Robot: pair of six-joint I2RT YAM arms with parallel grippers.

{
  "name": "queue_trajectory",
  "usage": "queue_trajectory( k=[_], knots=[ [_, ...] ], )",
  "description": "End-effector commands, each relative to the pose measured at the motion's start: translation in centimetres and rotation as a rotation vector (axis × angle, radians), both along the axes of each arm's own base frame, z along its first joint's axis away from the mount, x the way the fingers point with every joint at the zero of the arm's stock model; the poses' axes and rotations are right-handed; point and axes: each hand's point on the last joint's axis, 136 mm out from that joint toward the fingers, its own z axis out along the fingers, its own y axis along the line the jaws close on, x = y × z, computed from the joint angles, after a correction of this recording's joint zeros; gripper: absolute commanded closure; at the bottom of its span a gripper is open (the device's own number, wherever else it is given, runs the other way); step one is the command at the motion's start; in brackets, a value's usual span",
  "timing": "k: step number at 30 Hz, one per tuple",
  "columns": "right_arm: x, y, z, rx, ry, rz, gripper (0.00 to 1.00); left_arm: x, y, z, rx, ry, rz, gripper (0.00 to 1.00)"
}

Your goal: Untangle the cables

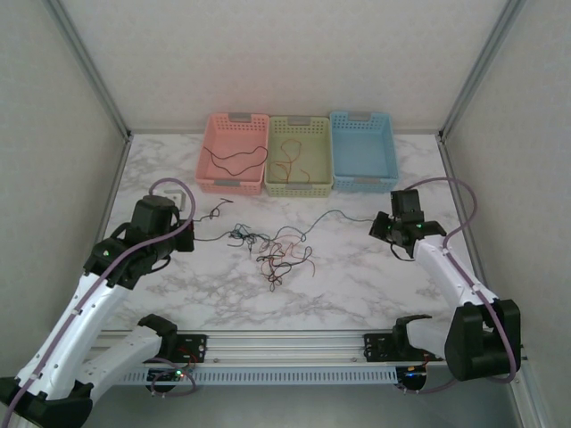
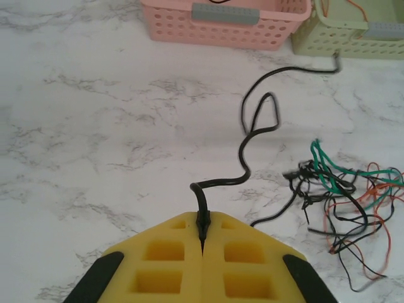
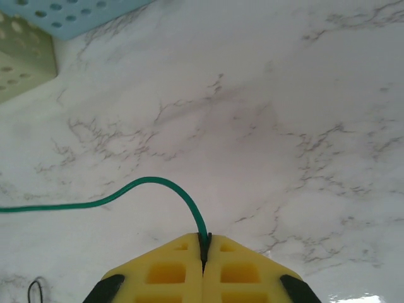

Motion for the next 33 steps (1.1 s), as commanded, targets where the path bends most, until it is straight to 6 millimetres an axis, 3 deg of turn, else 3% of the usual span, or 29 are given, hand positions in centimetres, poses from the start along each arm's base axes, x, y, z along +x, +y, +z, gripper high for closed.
queue_trajectory(
  k=[1,10,15,21,24,26,33],
  knots=[
    [-0.4,-2.6,-0.2,-0.040,0.015,-0.110,1.00,-0.4,1.6,0.1,0.040,-0.011,0.058,1.00],
    [-0.8,-5.5,0.3,-0.018,-0.014,-0.233,1.00,-0.4,2.4,0.4,0.045,-0.025,0.089,1.00],
    [-1.0,-5.9,0.6,-0.009,-0.023,-0.249,1.00,-0.5,3.0,0.8,0.050,-0.043,0.116,1.00],
    [-1.3,0.1,3.0,0.309,-0.048,-0.086,1.00,-0.5,3.3,0.9,0.048,-0.048,0.128,1.00],
    [-2.4,1.8,4.7,0.342,-0.029,-0.008,1.00,-0.4,3.3,0.8,0.051,-0.045,0.130,1.00],
    [-2.8,0.7,6.0,0.266,-0.051,-0.019,1.00,-0.4,3.4,0.8,0.053,-0.044,0.133,1.00],
    [-2.8,-6.1,12.0,-0.039,-0.194,-0.217,1.00,-0.9,4.8,2.0,0.050,-0.105,0.186,1.00]
  ],
)
